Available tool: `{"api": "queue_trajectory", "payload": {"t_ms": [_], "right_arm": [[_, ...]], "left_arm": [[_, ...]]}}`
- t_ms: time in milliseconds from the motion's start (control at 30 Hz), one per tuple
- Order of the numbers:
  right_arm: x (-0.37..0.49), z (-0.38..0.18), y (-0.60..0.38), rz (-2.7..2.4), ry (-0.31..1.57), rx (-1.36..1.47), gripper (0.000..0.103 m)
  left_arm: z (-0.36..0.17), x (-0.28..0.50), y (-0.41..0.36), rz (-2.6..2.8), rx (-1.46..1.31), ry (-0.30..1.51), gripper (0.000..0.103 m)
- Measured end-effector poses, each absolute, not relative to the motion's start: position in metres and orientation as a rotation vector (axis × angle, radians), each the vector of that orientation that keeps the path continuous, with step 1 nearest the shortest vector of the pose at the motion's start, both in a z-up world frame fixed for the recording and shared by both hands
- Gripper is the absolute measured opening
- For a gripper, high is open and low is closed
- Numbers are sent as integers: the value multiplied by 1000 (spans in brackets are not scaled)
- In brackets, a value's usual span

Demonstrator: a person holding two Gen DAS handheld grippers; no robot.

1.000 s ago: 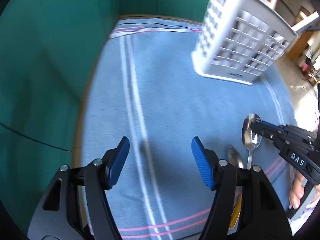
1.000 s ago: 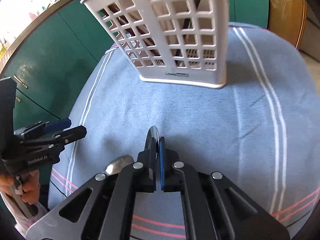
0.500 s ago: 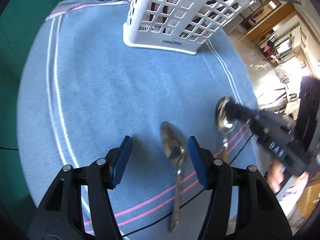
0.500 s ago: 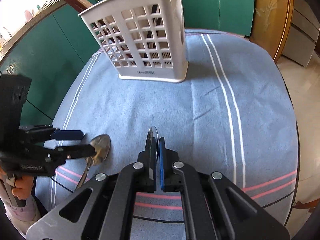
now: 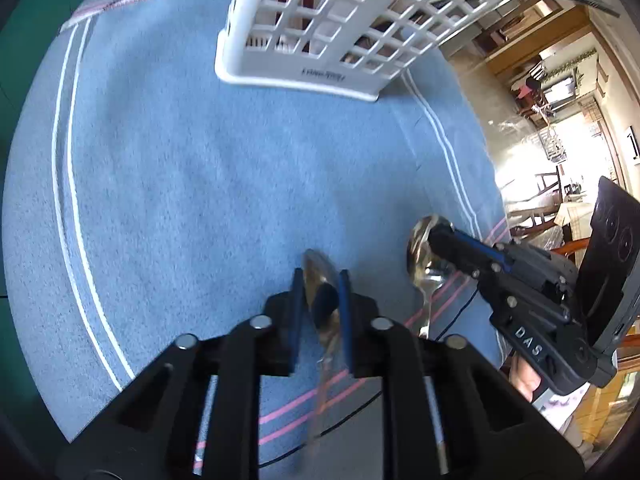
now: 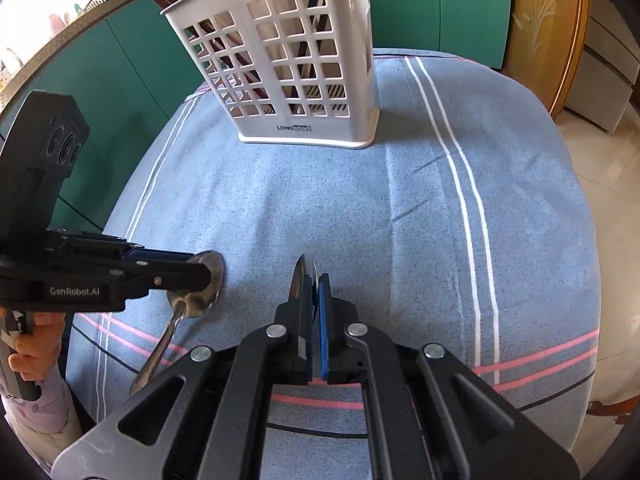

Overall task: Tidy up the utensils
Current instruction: 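Lift both spoons over the white basket and lower them in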

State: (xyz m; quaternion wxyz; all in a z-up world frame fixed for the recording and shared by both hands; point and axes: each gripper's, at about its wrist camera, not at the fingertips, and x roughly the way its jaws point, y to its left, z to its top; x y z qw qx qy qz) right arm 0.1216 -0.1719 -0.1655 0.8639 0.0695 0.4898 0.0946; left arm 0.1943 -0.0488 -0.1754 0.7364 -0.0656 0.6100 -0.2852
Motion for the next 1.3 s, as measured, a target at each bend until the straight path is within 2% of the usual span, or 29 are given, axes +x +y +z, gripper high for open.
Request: {"api": "queue_trajectory", "payload": {"t_ms": [67, 167, 500, 633, 833, 967, 1133, 1300], "right_arm": [[119, -163, -172, 202, 1016, 142, 3], [113, -153, -172, 193, 973, 131, 3], [101, -127, -176, 163, 888, 106, 3], [101, -122, -178, 149, 884, 106, 3], [98, -59, -179, 115, 710, 31, 3], [105, 0, -182, 76, 543, 23, 3], [127, 51, -184, 32, 406, 35, 3], [150, 79, -193, -45, 329, 44, 3]], "left_arm": [[-166, 193, -45, -642, -165, 1287, 1], [-149, 190, -42, -614, -156, 1197, 1], [-124, 183, -34, -624, -183, 1063, 1], [-90, 179, -13, -598, -208, 953, 1], [16, 175, -11, -626, -220, 646, 1], [77, 190, -30, -677, -177, 518, 1], [106, 215, -49, -812, -204, 433, 1], [97, 248, -69, -824, -168, 440, 1]]}}
